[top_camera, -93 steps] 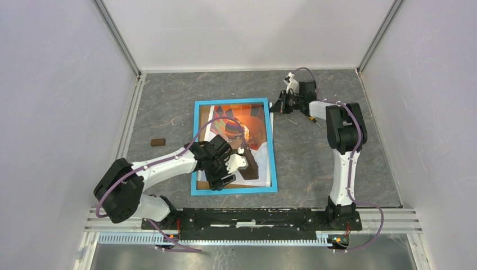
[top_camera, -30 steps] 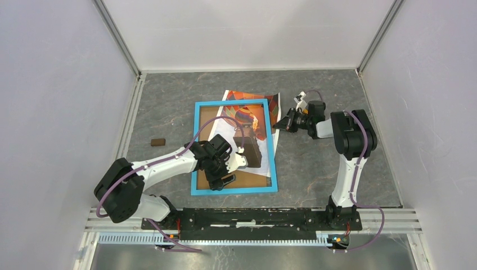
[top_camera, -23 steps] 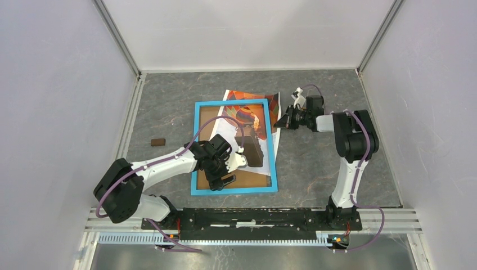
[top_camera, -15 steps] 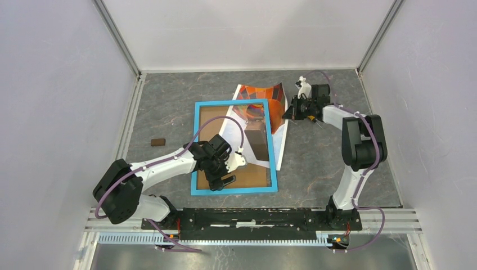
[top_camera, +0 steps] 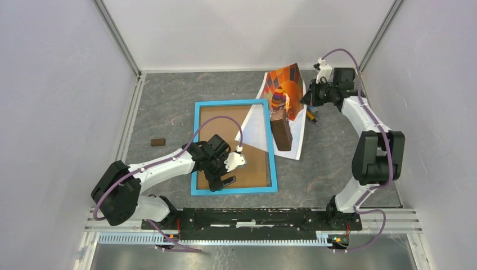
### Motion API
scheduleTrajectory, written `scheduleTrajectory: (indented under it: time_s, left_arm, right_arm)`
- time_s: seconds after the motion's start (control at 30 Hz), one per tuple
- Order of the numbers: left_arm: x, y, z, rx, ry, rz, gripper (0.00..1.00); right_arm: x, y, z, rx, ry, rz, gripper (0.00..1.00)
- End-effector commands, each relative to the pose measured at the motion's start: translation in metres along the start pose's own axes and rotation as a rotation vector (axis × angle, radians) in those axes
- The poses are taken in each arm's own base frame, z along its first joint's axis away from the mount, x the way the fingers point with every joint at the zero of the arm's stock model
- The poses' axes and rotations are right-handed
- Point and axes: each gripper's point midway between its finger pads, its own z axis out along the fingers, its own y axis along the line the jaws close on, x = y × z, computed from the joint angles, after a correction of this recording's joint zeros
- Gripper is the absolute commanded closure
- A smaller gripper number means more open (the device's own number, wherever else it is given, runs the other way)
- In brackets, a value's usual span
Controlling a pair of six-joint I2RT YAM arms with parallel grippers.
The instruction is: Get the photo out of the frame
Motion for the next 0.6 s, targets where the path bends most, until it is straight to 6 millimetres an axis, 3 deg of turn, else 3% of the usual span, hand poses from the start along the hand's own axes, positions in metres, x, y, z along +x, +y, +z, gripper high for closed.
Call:
scheduleTrajectory:
  time_s: [0.0,0.3,0.57]
  left_arm:
    - [0.007,0.035,0.012,-0.174,0.026,-0.012,0.0]
    - [-0.021,0.034,-0.032,-0.144,-0.083,-0.053,0.0]
    - [-0.04,0.066,-0.092,-0.165,-0.262,-0.228,0.0]
  right_arm:
    - [-0.054,0.019,-0.046,0.001,-0.121,-0.153,1.0]
    - [-0.118,0.058,-0.108,0.009,-0.266,-0.302,1.0]
    - [-0.135,0.102,-0.143,-0.093,-0.352,-0.32,1.0]
